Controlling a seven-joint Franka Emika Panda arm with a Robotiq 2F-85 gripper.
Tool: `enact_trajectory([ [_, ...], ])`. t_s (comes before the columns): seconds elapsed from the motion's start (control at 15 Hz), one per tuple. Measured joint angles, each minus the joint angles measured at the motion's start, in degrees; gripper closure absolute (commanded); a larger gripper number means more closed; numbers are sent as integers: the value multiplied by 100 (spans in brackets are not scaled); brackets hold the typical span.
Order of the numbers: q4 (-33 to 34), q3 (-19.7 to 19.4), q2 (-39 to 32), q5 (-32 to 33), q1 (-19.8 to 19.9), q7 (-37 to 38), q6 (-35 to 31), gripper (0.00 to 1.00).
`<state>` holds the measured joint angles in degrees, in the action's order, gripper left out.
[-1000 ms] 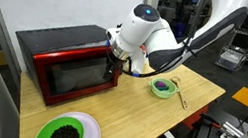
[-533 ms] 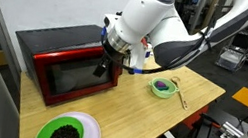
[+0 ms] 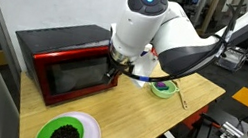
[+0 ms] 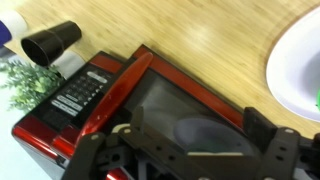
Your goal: Close the microwave door, move the white plate to the right, remove the zucchini and purple grapes from the green pot and place them on the white plate
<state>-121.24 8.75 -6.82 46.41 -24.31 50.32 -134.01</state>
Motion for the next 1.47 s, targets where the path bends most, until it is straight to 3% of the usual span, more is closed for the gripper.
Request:
enact_trajectory([
  [0.27,-66,146,-1,-186,57,974,410,0],
  [0.67,-267,124,-134,-99,340,2657,-519,0],
  [1.0,-260,-5,-387,791,445,3787,-1302,0],
  [1.47,-66,-254,-709,2395,444,4950,-1660,0],
])
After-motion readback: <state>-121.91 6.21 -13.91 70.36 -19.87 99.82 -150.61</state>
